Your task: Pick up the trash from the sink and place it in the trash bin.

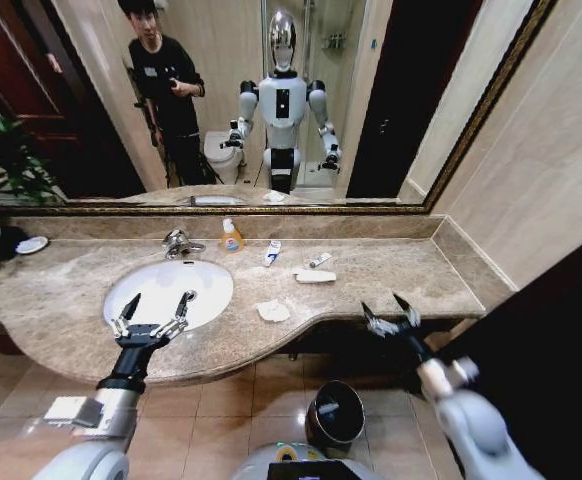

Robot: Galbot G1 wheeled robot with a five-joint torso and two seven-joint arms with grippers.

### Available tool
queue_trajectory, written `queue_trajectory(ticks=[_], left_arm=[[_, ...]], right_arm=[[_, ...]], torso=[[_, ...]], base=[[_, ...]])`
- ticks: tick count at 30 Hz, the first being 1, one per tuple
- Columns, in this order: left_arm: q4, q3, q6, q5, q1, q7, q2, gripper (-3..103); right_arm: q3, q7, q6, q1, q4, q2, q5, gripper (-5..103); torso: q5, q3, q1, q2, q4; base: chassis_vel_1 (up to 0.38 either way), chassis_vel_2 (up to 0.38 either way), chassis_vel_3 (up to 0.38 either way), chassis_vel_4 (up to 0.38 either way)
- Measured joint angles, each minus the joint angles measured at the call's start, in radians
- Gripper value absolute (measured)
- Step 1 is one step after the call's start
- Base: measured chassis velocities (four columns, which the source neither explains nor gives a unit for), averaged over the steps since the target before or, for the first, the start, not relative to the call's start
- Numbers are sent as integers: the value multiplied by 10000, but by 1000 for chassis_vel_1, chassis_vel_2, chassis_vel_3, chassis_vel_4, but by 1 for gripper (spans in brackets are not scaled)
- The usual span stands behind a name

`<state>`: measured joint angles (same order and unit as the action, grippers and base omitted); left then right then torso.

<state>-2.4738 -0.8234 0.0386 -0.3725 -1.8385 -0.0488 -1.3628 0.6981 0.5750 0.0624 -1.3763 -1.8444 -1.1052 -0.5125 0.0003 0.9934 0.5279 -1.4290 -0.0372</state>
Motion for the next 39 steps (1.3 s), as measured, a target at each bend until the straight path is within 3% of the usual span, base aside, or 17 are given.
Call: queue_trajectory(ticks=[1, 2, 6, 7, 11, 13, 23, 39], left_arm=[[0, 1, 0, 0, -1, 0, 0, 100], [0, 1, 0, 0, -1, 0, 0, 100], [0, 0, 0, 0, 0, 0, 0, 100], [0, 0, 0, 0, 0, 0, 0, 100], [0, 1, 0, 0, 0, 0, -1, 100], [0, 0, 0, 0, 0, 0, -1, 100], [0, 0, 0, 0, 0, 0, 0, 100], [0, 0, 0, 0, 0, -1, 0, 100]], right_arm=[[-170, 595, -271, 610, 561, 215, -35, 100], [-170, 595, -271, 610, 561, 215, -35, 100], [-527, 2669, -1465, 2521, 1933, 916, 34, 100], [-527, 2669, -1465, 2521, 1933, 916, 34, 100], [-1248, 3873, -2141, 4074, 2729, 1457, 856, 100], [-1554, 3867, -2193, 4402, 2852, 1572, 1076, 100], [-4552, 2180, -2640, 6624, 3538, 1788, 2220, 100], [-6126, 2006, -3130, 7735, 4284, 2031, 1945, 100]], torso=[[4, 1, 0, 1, 0], [4, 1, 0, 1, 0], [-4, -1, -2, 0, 3], [-4, -1, -2, 0, 3], [-7, -1, -1, 0, 3], [-3, 0, -1, 0, 3], [-4, -1, -2, 0, 2], [-3, -3, -3, -2, 4]], base=[[0, 0, 0, 0], [0, 0, 0, 0], [0, 0, 0, 0], [0, 0, 0, 0], [0, 0, 0, 0], [0, 0, 0, 0], [0, 0, 0, 0], [0, 0, 0, 0]])
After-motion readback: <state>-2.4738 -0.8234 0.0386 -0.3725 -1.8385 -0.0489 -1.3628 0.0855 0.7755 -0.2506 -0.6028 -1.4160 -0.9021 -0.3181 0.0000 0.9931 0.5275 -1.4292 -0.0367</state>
